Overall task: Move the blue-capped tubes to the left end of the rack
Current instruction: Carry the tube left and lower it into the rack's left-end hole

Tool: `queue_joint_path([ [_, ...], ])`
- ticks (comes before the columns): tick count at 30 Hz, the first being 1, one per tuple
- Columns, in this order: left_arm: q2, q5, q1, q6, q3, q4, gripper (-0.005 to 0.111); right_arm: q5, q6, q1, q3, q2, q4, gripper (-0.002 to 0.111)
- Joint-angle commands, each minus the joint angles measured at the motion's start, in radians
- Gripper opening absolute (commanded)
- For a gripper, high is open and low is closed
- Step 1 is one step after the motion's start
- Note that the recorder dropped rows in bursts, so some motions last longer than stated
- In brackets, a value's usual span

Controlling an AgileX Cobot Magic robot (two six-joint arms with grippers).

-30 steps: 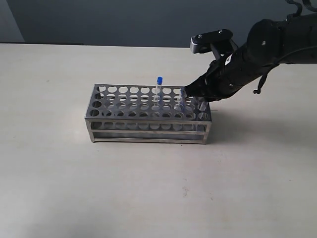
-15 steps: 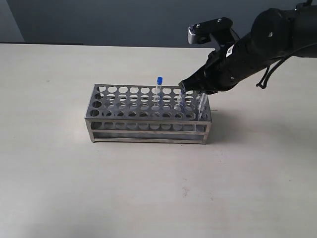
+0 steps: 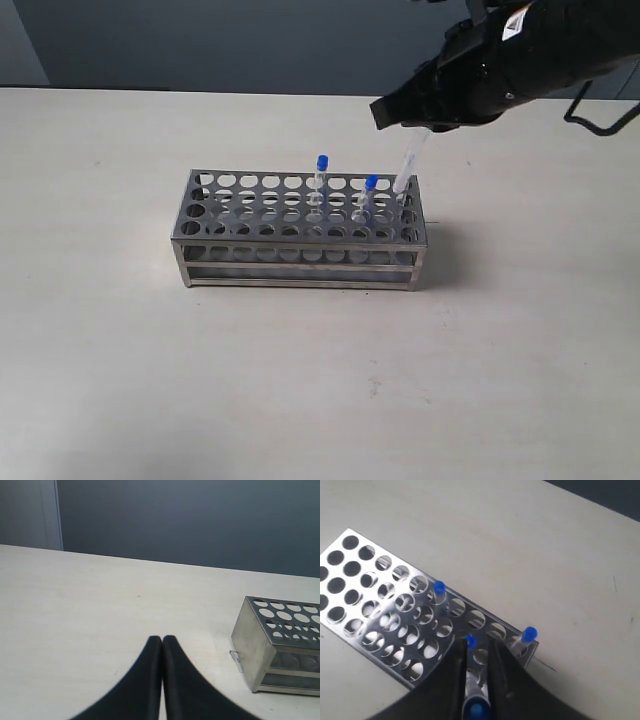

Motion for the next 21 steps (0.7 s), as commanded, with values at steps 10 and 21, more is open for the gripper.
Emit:
queue_joint_path([
  [10, -0.005, 0.003, -0.011, 0.000, -0.003, 0.001, 0.001, 0.021, -0.209, 0.213, -0.431, 0.318, -0.001, -0.001],
  [21, -0.005, 0.003, -0.011, 0.000, -0.003, 0.001, 0.001, 0.163, -0.278, 0.275, -0.806, 0.651, 0.004, -0.001],
])
